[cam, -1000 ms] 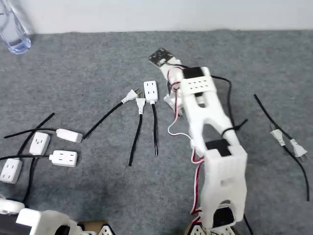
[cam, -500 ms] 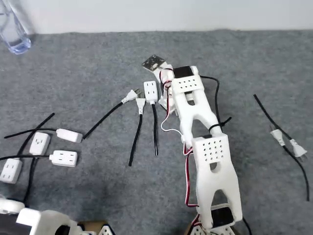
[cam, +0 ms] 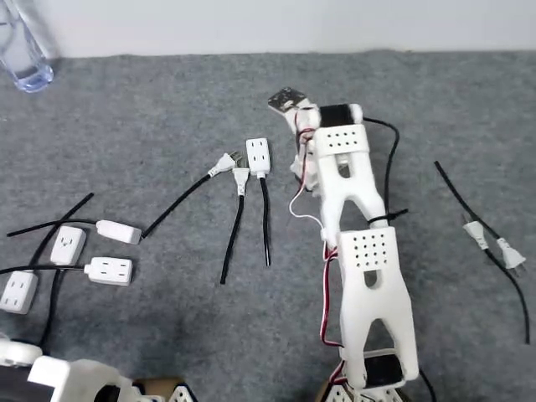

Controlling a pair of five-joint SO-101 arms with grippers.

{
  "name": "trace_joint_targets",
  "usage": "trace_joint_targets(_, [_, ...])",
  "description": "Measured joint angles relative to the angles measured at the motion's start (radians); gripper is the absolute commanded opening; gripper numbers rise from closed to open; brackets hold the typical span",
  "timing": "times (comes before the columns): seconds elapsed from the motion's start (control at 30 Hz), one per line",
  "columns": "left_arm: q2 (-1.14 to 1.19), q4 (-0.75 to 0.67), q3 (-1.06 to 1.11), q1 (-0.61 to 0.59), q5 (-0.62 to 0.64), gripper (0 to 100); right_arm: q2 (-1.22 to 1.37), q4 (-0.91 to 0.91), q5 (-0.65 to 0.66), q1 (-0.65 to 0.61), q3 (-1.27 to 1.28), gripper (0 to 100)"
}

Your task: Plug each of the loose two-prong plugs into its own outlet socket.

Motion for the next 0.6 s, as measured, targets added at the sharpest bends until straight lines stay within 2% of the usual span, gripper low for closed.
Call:
trace_joint_targets(0.4, [0.0,0.0,0.0,0.0,0.0,25,0.02,0.034,0.0,0.009,-0.063,13.0])
trace_joint_targets(0.6, [0.0,0.0,0.0,0.0,0.0,25,0.02,0.035,0.0,0.038,-0.063,29.8])
